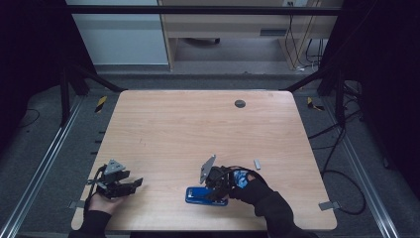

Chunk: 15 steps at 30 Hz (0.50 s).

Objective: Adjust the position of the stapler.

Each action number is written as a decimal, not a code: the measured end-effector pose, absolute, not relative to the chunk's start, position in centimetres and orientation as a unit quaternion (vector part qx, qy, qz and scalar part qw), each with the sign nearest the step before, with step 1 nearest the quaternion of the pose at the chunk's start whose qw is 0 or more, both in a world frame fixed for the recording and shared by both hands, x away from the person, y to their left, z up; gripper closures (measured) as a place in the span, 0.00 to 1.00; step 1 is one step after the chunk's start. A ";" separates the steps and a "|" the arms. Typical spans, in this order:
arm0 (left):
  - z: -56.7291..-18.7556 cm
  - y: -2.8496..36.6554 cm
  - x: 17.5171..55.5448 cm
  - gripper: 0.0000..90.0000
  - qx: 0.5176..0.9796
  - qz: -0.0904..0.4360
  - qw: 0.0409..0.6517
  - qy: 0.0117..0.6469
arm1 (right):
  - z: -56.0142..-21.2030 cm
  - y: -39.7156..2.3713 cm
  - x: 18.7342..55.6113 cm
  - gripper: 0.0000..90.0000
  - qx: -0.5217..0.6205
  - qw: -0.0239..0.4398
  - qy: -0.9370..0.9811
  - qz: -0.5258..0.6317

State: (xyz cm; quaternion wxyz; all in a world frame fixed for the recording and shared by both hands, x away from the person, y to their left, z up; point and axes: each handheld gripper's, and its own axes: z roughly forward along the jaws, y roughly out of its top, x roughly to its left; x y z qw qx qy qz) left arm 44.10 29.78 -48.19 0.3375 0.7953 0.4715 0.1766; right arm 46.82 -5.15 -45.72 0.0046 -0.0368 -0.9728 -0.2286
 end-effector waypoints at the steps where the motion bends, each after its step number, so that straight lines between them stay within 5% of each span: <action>1: -48.2 29.8 44.1 0.41 0.796 0.176 0.336 0.471 | -45.7 -5.1 46.8 0.71 -0.037 0.004 -0.973 -0.228; 15: -48.3 29.7 44.1 0.41 0.798 0.174 0.335 0.469 | -45.8 -4.9 46.7 0.72 -0.039 0.001 -0.974 -0.221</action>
